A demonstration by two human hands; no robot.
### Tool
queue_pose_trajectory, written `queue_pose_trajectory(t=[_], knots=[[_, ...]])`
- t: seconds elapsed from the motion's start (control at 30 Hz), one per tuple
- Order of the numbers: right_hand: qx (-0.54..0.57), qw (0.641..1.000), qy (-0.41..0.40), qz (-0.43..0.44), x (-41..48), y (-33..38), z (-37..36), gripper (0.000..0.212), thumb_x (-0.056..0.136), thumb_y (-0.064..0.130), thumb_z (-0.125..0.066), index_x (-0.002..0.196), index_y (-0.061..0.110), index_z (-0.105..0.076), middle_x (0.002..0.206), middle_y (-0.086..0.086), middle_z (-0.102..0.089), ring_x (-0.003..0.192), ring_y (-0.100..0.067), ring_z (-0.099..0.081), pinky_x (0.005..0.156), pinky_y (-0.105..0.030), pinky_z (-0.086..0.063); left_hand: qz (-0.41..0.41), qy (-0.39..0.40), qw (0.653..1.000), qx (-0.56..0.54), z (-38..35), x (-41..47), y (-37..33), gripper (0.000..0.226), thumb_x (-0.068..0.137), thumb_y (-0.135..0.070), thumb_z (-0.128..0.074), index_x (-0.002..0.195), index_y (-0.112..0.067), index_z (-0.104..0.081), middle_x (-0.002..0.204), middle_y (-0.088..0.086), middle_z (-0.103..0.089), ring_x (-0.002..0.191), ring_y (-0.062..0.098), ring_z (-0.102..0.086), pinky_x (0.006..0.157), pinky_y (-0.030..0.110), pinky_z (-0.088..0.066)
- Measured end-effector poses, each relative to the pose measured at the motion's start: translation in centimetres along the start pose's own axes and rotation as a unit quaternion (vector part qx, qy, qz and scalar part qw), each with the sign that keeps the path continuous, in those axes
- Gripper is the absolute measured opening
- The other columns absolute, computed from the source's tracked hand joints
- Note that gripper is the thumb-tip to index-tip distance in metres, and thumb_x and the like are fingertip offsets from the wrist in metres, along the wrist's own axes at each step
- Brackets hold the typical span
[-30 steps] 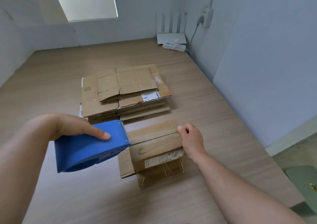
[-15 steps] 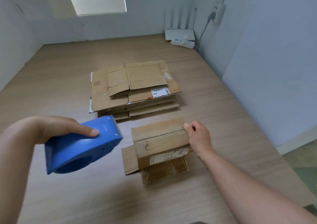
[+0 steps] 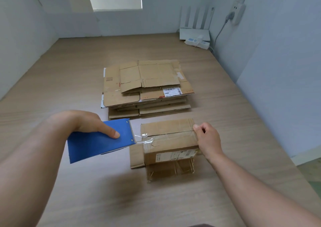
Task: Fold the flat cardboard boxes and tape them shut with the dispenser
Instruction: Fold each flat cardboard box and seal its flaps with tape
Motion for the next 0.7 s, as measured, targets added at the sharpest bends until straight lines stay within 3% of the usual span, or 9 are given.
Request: queue_pose_trajectory(t=[0.17, 0.23, 0.37, 0.5, 0.6, 0.7], knots=[[-0.004, 1.0, 0.001, 0.01, -0.1, 0.3, -0.1, 0.037, 0.096, 0.021, -0.052, 0.062, 0.017, -0.038, 0.064, 0.002, -0.043, 0.06, -0.011, -0.039, 0.055, -0.021, -0.031, 0.015, -0.014, 1.0, 0.012, -0.3, 0.8, -0.3, 0.062, 0.059, -0.072, -0.073, 0.091, -0.02, -0.063, 0.097, 0.0, -0.062, 0.091, 0.019, -0.061, 0.083, 0.033, -0.044], [-0.007, 1.0, 0.002, 0.012, -0.3, 0.4, -0.1, 0.037, 0.096, 0.021, -0.052, 0.062, 0.017, -0.039, 0.064, 0.002, -0.044, 0.061, -0.013, -0.039, 0.055, -0.021, -0.031, 0.025, -0.021, 0.999, 0.023, -1.3, 1.7, -1.1, 0.065, 0.062, -0.069, -0.074, 0.101, -0.019, -0.059, 0.104, 0.001, -0.059, 0.096, 0.022, -0.058, 0.085, 0.034, -0.044], [-0.027, 0.999, 0.0, 0.02, -0.1, -0.1, 0.1, 0.036, 0.096, 0.022, -0.051, 0.063, 0.016, -0.04, 0.067, 0.002, -0.045, 0.063, -0.013, -0.039, 0.054, -0.021, -0.03, 0.037, -0.08, 0.971, 0.224, -4.8, 2.9, -1.6, 0.055, 0.073, -0.059, -0.068, 0.115, -0.025, -0.06, 0.097, -0.004, -0.056, 0.089, 0.019, -0.056, 0.08, 0.028, -0.047], [-0.031, 0.999, 0.007, 0.018, 0.0, 0.0, -0.3, 0.034, 0.096, 0.023, -0.05, 0.064, 0.016, -0.041, 0.068, 0.001, -0.046, 0.063, -0.01, -0.039, 0.054, -0.021, -0.029, 0.044, -0.067, 0.988, 0.129, -5.4, 3.1, 0.3, 0.043, 0.077, -0.059, -0.06, 0.102, -0.024, -0.055, 0.093, -0.003, -0.058, 0.088, 0.016, -0.058, 0.079, 0.027, -0.048], [-0.028, 0.999, 0.006, 0.017, 0.2, 0.1, -0.4, 0.033, 0.096, 0.023, -0.05, 0.065, 0.015, -0.042, 0.069, 0.0, -0.047, 0.065, -0.013, -0.041, 0.054, -0.021, -0.028, 0.024, -0.144, 0.983, 0.114, -4.9, 3.0, 0.9, 0.028, 0.087, -0.049, -0.047, 0.091, -0.022, -0.051, 0.084, -0.003, -0.056, 0.082, 0.016, -0.055, 0.069, 0.026, -0.043], [-0.036, 0.999, 0.012, 0.023, 0.2, -0.1, -0.5, 0.033, 0.096, 0.023, -0.05, 0.065, 0.015, -0.042, 0.07, -0.001, -0.047, 0.065, -0.015, -0.041, 0.054, -0.022, -0.029, 0.014, -0.199, 0.976, 0.092, -6.2, 3.7, 2.3, 0.019, 0.088, -0.037, -0.049, 0.086, -0.019, -0.049, 0.073, -0.003, -0.051, 0.074, 0.016, -0.053, 0.061, 0.025, -0.039]])
Point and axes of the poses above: each hand's wrist, its own x-axis towards the middle knuckle, its own z-axis out of the back of the hand, y = z × x, the point moved 8 cm from there along x, towards the middle knuckle
